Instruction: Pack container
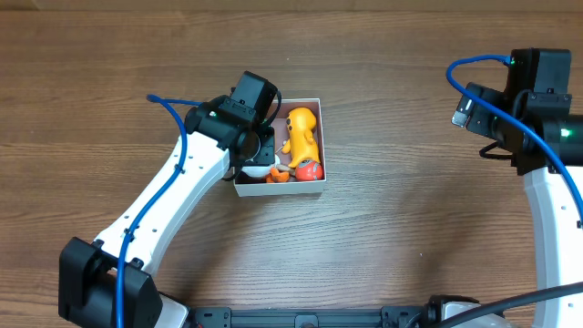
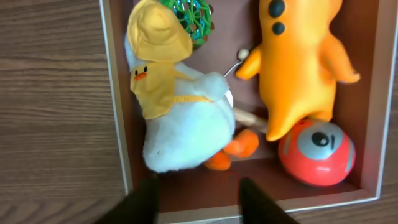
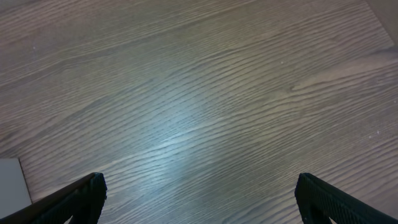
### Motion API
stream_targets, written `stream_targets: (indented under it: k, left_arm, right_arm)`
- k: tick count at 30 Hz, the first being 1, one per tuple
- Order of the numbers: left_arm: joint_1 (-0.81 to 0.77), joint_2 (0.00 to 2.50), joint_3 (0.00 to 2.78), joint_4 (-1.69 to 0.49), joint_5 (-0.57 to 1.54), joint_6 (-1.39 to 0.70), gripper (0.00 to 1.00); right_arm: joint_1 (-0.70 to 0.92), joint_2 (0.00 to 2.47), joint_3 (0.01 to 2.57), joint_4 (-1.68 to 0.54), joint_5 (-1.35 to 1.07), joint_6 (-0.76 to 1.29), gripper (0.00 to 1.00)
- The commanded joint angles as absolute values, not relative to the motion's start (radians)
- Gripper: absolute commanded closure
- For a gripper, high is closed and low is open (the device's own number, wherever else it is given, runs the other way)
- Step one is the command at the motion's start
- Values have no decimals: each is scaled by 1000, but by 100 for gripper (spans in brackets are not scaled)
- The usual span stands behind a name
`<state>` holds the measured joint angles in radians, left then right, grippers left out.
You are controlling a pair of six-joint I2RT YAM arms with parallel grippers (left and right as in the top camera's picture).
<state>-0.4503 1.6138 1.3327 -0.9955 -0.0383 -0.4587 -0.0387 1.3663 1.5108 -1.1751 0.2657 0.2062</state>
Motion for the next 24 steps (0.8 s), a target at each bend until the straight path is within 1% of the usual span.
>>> stream_targets:
  k: [1,3,5,11,16,24]
  left_arm:
    - [-451,1603,1351,-997,-81,-426,30]
    - [-437,1599,1354,-998,-169,-427,0]
    - [-409,1589,1355,-997,-194,-437,0]
    - [-237,1576,1355,-988,-183,-436,0]
    - [-145,1576,1355,-970,-183,-430,0]
    - [-125,1576,1355,-971,-183,-430,0]
  right_arm:
    - [-41,1364,1517,-1172,268,210,0]
    - [-41,1364,1517,-1172,268,210,0]
    - [-41,1364,1517,-1172,268,210,0]
    - [-41,1364,1517,-1172,268,210,0]
    - [-41,1364,1517,-1172,268,210,0]
    - [-41,1364,1517,-1172,268,210,0]
